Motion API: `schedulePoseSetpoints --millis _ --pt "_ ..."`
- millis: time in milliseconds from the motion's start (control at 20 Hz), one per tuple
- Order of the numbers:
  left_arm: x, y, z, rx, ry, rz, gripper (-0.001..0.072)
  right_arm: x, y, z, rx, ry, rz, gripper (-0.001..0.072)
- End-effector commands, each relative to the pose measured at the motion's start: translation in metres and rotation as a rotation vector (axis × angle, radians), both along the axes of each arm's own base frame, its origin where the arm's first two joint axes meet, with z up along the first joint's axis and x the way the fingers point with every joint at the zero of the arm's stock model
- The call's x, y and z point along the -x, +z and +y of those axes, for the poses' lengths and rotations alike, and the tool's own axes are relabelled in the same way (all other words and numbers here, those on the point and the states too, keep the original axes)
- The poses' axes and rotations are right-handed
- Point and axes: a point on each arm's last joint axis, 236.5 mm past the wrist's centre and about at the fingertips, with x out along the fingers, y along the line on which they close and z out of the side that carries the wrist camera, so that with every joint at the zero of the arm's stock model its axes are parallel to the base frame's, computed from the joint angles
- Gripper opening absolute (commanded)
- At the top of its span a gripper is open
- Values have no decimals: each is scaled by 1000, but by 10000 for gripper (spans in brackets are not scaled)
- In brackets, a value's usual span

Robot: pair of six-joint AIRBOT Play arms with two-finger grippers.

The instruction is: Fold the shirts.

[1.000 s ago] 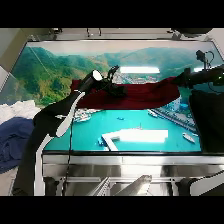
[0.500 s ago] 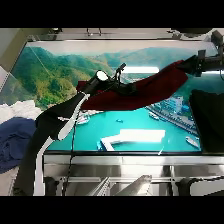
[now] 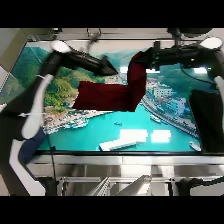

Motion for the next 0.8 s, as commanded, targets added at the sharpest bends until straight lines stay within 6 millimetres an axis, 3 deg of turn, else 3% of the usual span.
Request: schedulePoseSetpoints --millis 0,100,150,300,350,450,500,600,700,750 --pt "11 74 129 -28 106 -74 4 -16 -29 77 -1 -75 -5 16" --pt "5 103 190 -40 252 -143 5 -17 -57 126 -15 -112 27 17" --pt "4 113 212 -45 303 -165 5 -16 -75 155 -32 -137 45 17" --pt "4 129 259 -59 420 -207 5 -17 -130 214 -23 -242 20 20" --pt "4 132 268 -62 443 -214 5 -11 -141 230 -34 -252 10 92" --pt "5 133 277 -65 462 -215 5 0 -139 252 -94 -232 -55 653" --pt "5 132 278 -66 464 -214 5 0 -128 256 -132 -228 -110 681" --pt "4 133 276 -65 461 -215 5 -2 -99 251 -211 -205 -188 660" --pt "3 133 269 -61 451 -220 5 -5 -79 236 -262 -155 -234 343" --pt "3 133 263 -61 437 -223 5 -11 -71 224 -283 -139 -255 310"
